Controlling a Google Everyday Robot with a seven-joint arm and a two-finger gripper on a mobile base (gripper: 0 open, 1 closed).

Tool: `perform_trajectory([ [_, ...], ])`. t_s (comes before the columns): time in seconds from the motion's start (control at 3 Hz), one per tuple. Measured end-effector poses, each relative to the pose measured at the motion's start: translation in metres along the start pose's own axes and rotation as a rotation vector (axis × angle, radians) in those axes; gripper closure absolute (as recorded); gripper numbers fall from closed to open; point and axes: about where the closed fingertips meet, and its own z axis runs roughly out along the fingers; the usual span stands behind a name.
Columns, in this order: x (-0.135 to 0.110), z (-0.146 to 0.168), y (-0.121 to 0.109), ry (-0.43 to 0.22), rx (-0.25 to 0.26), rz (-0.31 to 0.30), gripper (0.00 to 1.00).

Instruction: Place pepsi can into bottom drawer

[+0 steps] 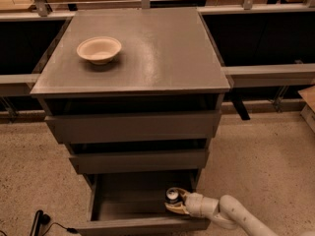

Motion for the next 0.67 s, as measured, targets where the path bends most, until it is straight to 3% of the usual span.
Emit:
perform_trajectory([
  [0.67,-0.002,0.0015,-0.0065,-0.01,-0.006,-0.022,1.0],
])
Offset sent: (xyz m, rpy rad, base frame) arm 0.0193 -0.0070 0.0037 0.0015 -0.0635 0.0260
